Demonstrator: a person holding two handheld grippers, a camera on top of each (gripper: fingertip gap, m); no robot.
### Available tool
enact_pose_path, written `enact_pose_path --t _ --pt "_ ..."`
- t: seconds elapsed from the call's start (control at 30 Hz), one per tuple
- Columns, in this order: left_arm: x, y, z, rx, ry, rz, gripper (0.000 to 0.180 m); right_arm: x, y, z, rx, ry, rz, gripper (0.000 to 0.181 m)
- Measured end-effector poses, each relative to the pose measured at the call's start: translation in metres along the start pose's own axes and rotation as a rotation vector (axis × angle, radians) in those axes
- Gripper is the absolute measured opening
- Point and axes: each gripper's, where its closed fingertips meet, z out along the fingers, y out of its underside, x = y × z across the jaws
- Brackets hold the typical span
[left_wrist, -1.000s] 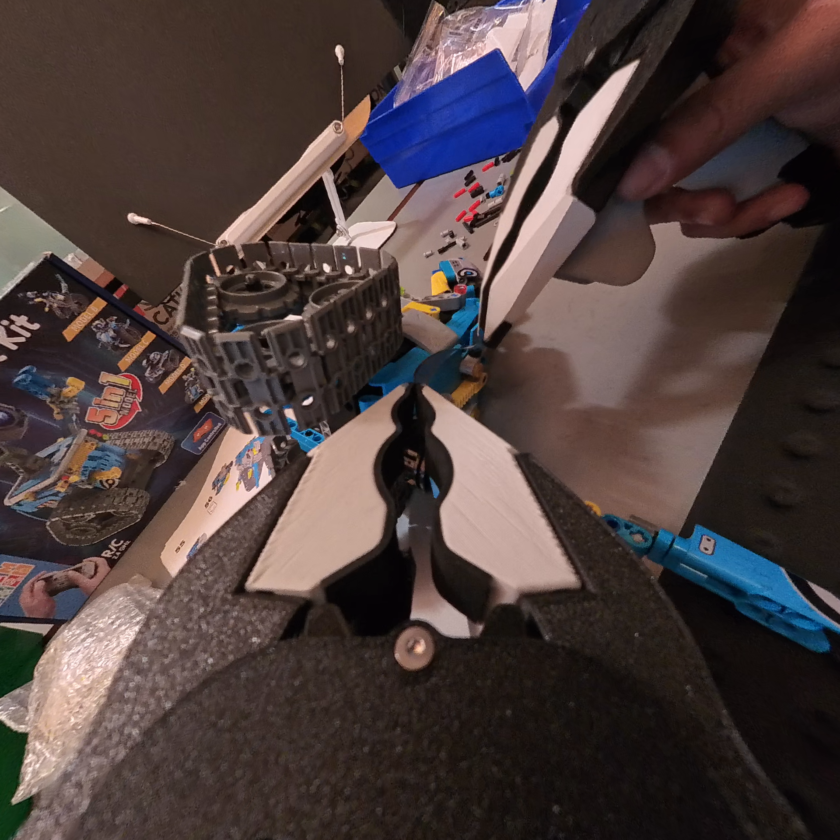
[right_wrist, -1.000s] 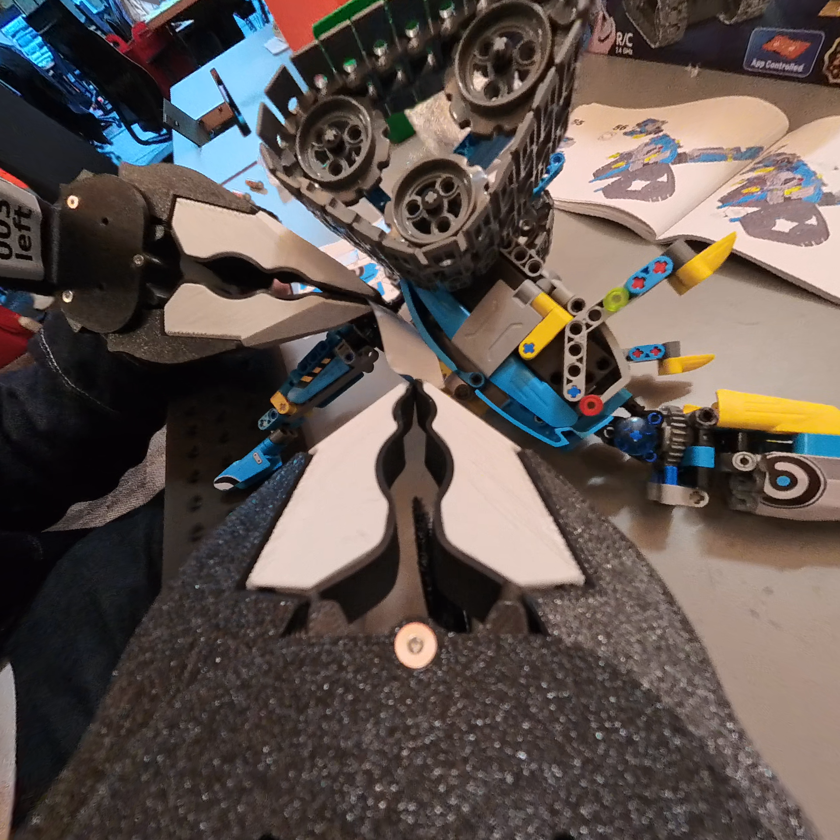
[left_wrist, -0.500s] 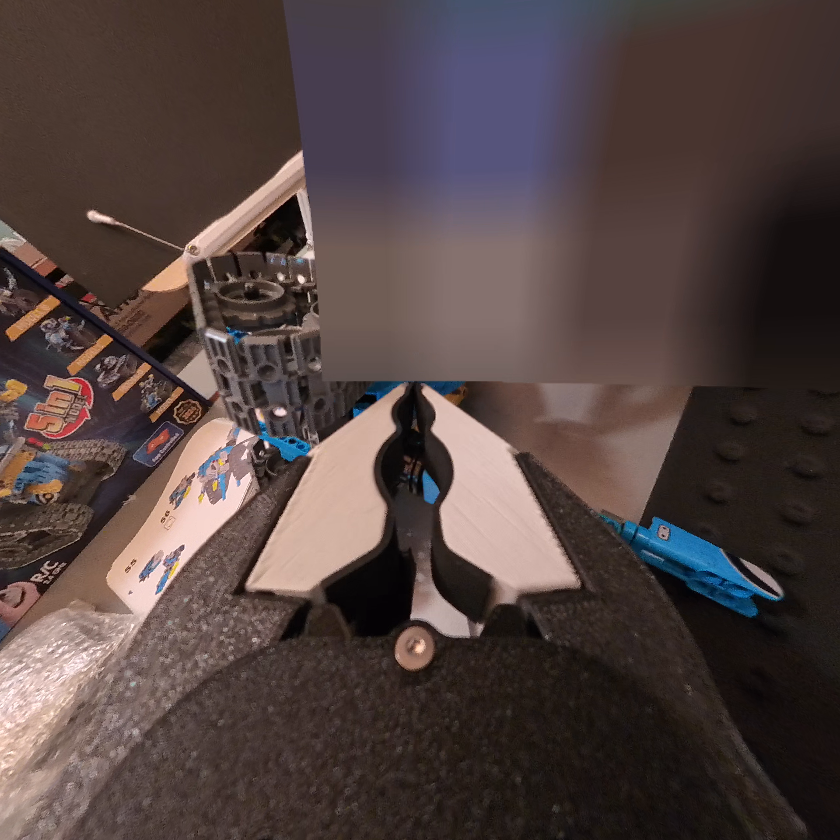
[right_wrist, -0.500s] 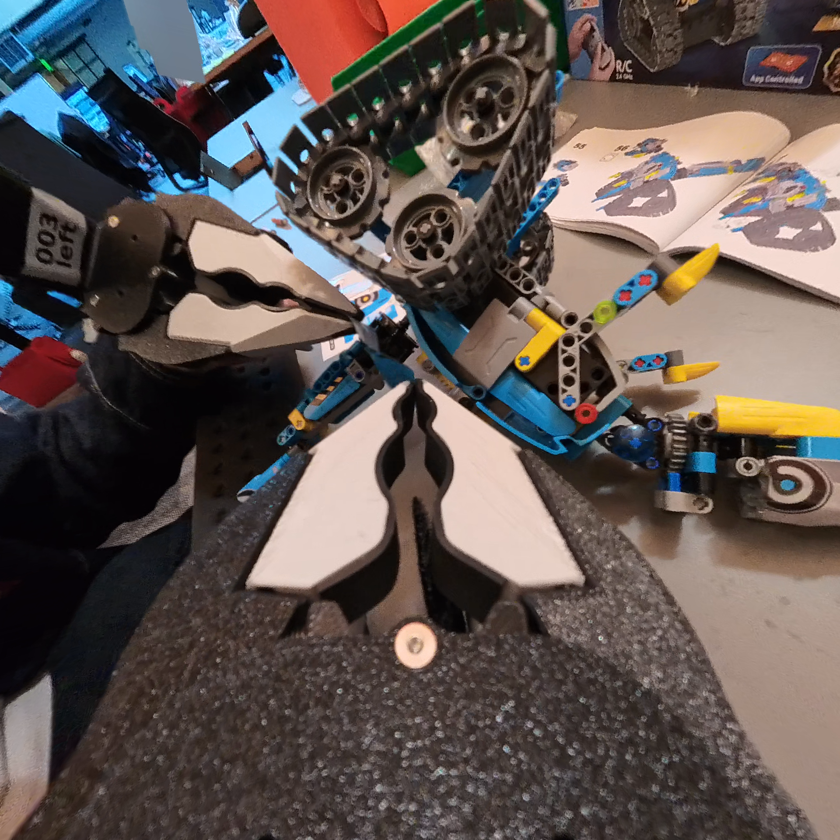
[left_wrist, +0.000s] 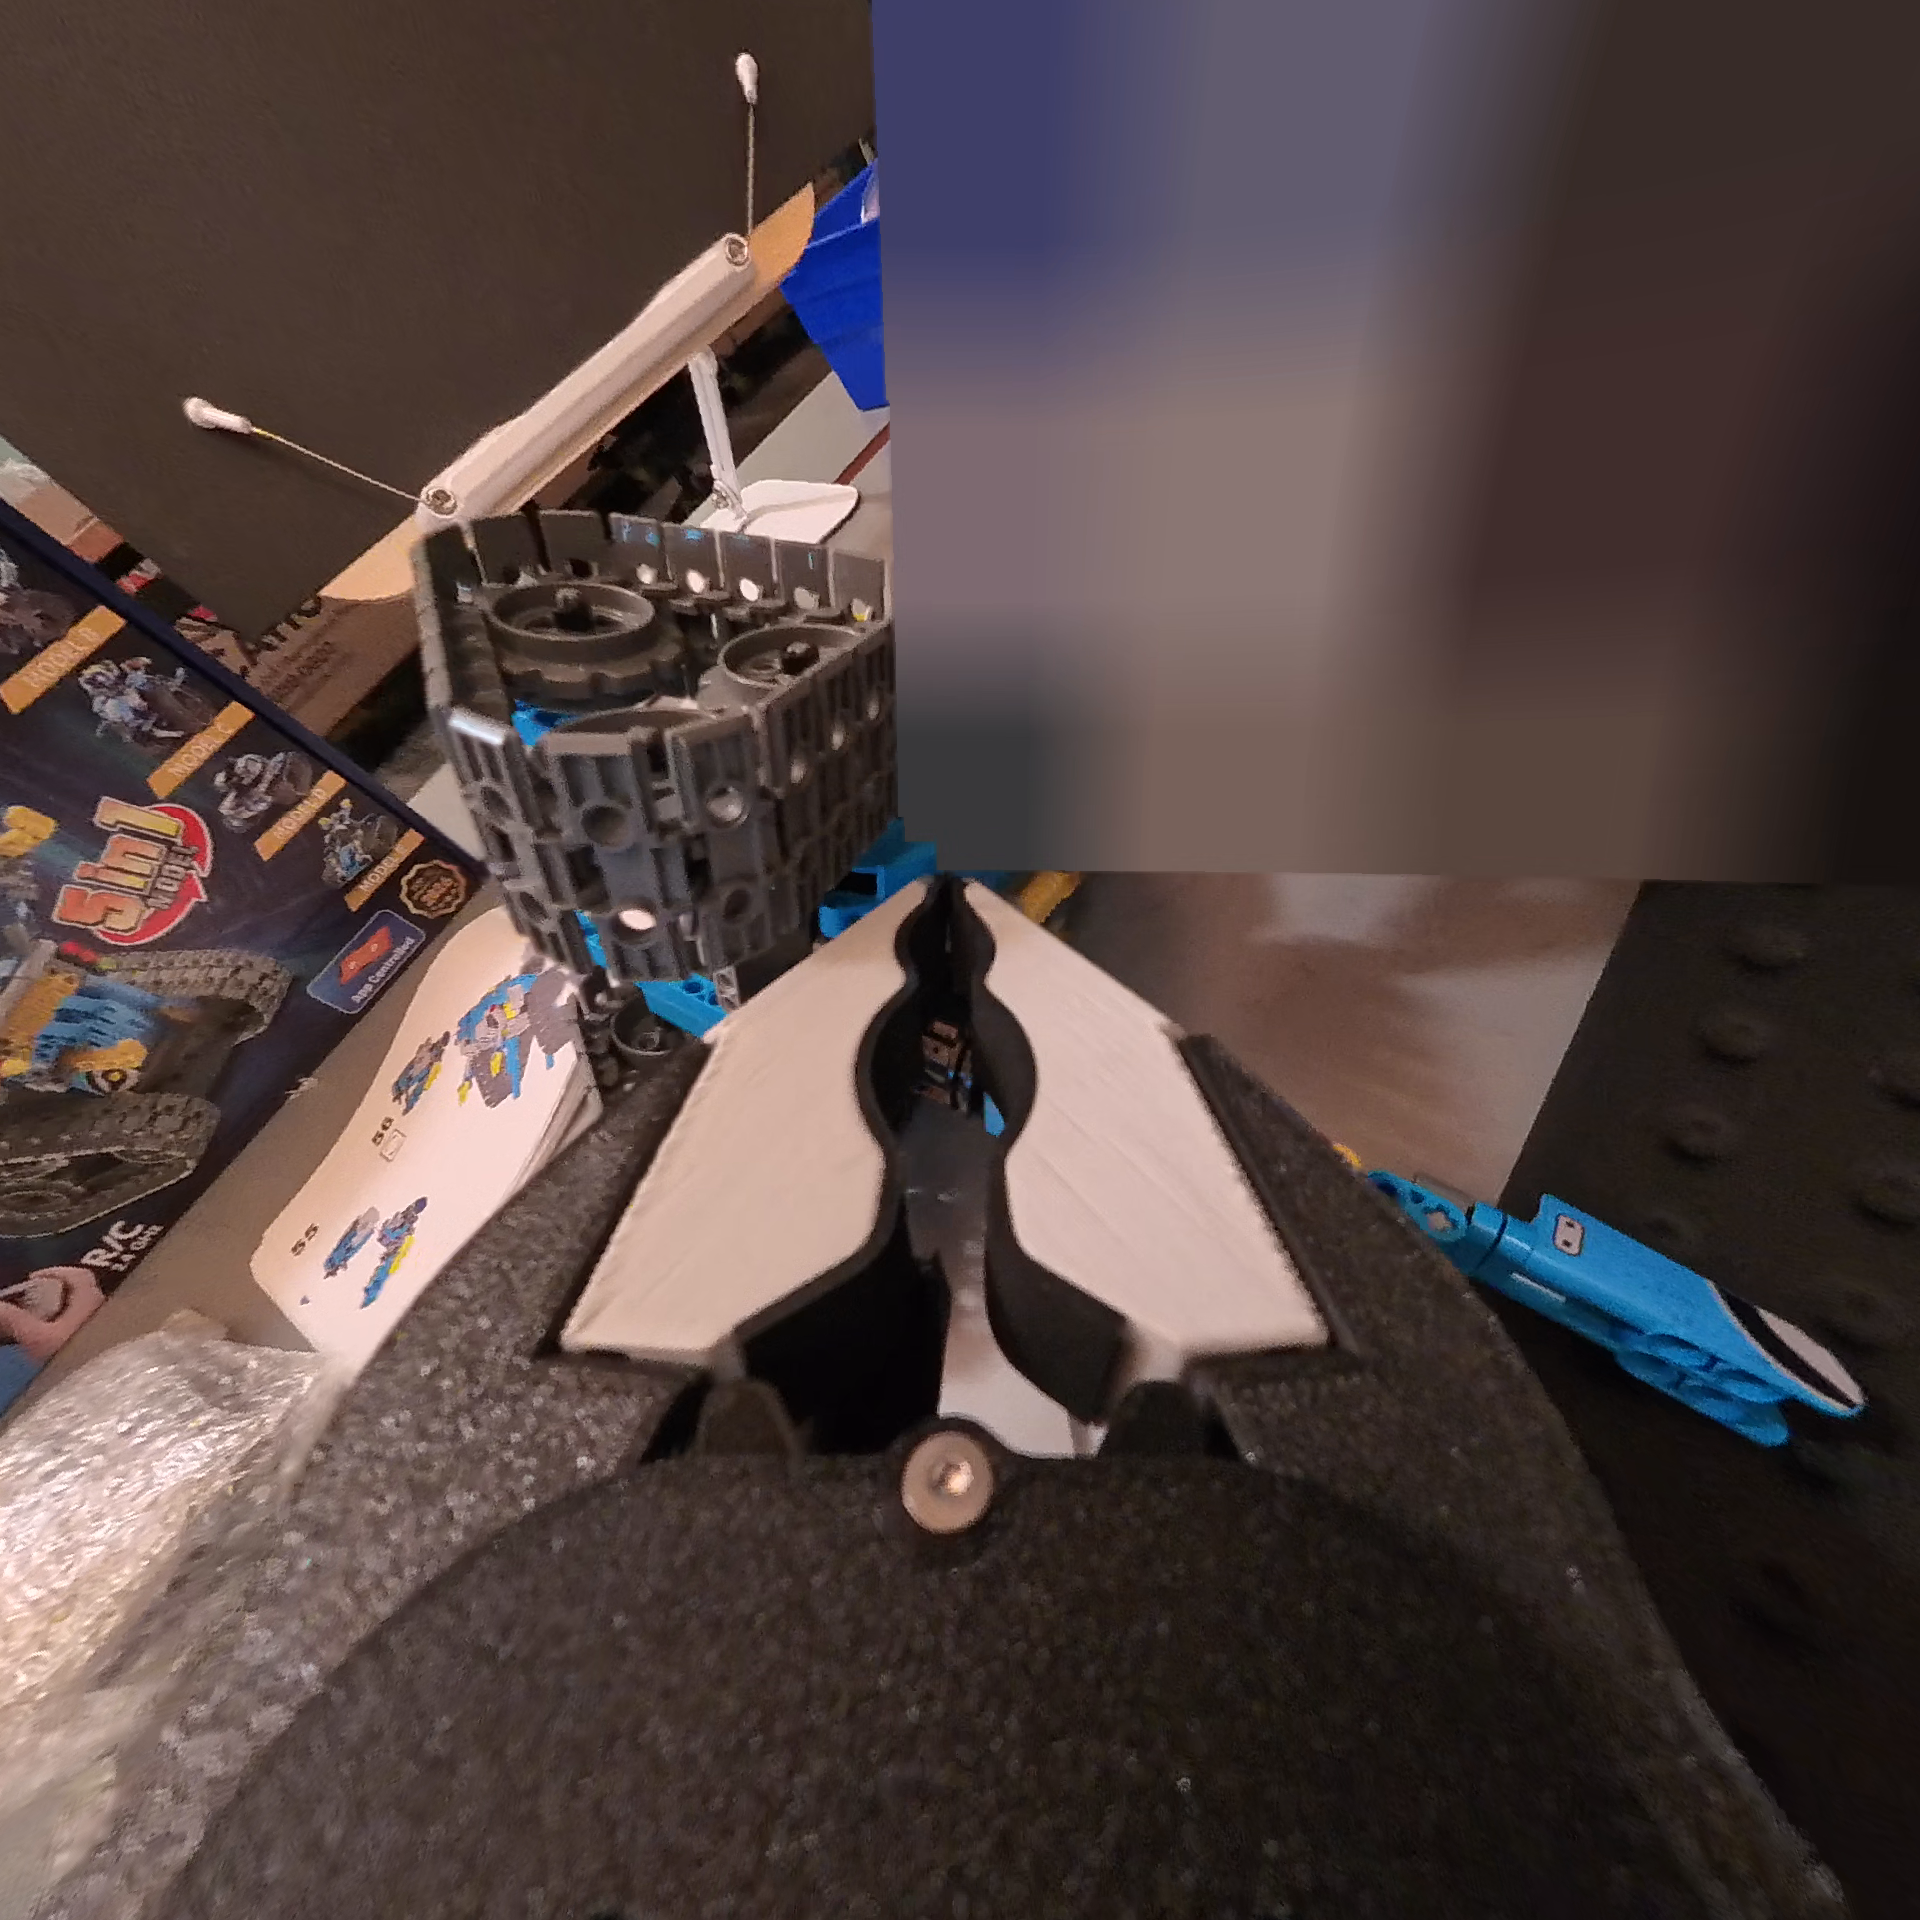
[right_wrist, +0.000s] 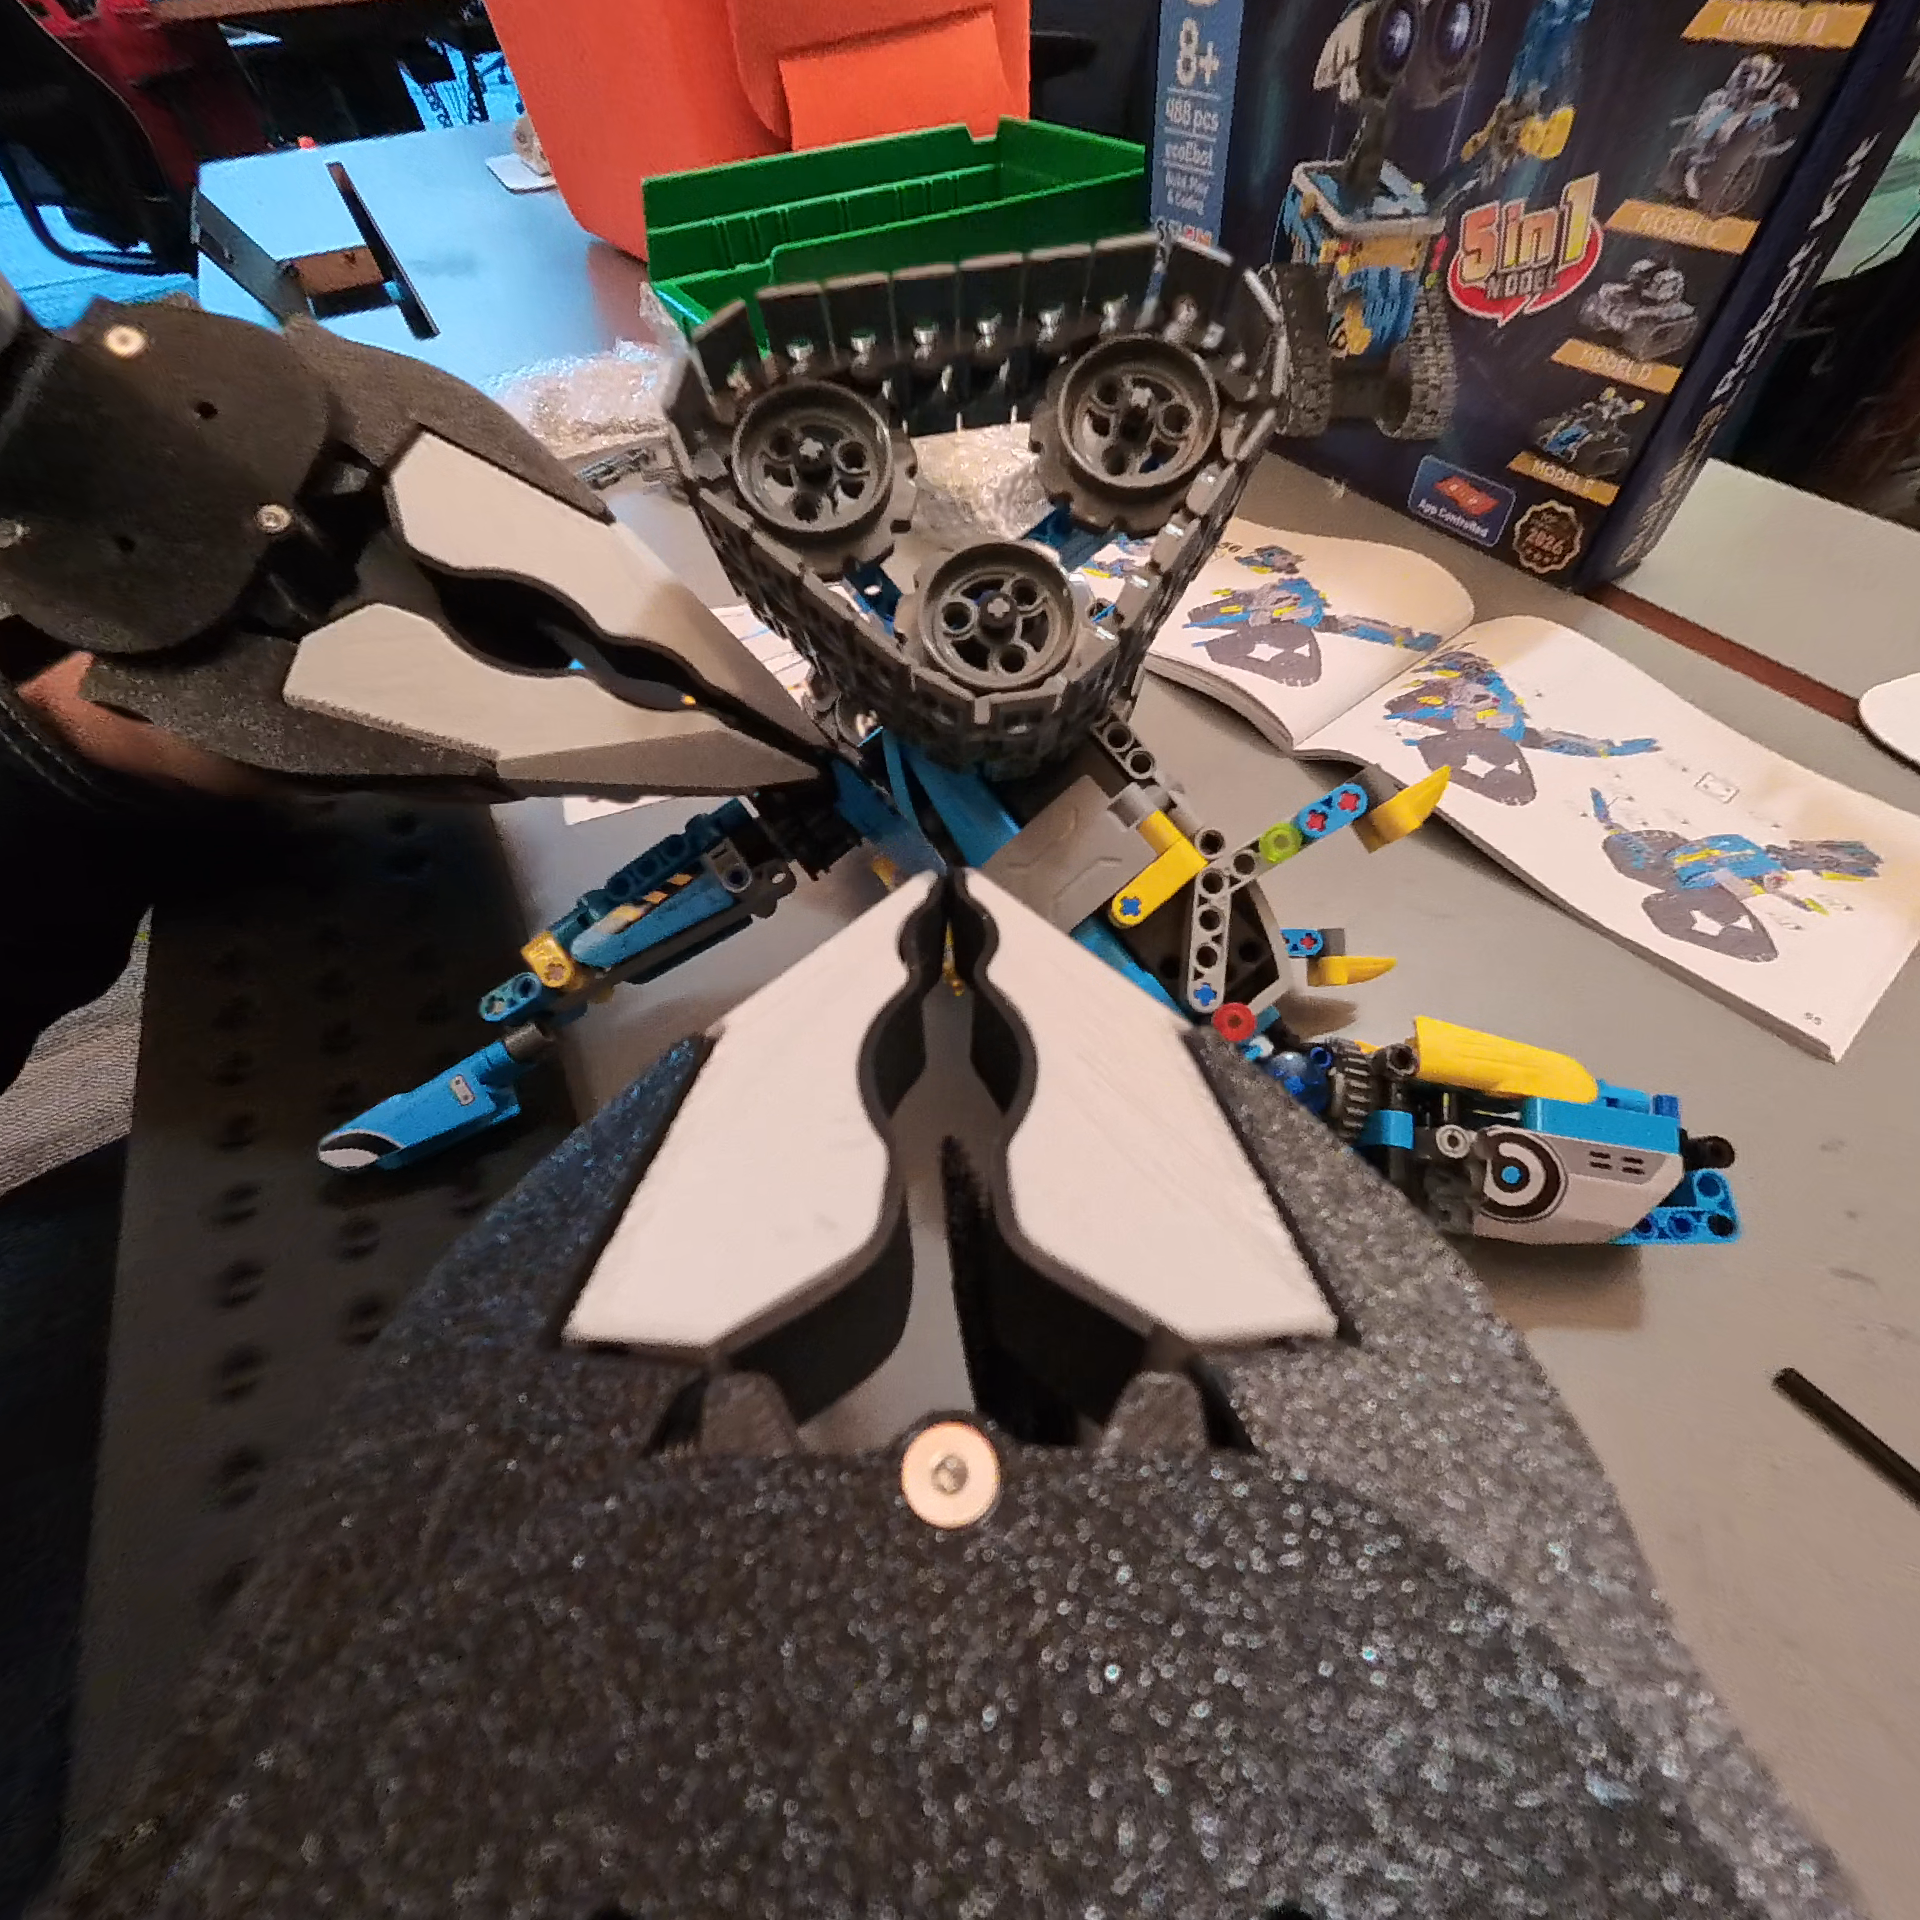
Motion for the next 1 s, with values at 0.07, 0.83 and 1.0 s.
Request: enact_pose_path --t 0.07,0.83,1.0 --pt "-0.001 -0.002 -0.001 0.008 0.0 -0.019 0.0 0.0 0.003 0.002 -0.017 -0.004 0.001 0.0" --pt "0.0 -0.007 -0.002 0.03 -0.005 -0.056 0.0 -0.022 0.006 0.006 -0.032 -0.077 -0.053 0.0" --pt "-0.002 -0.004 -0.002 0.02 -0.017 -0.048 0.0 -0.011 0.002 0.002 -0.009 -0.024 -0.04 0.0"
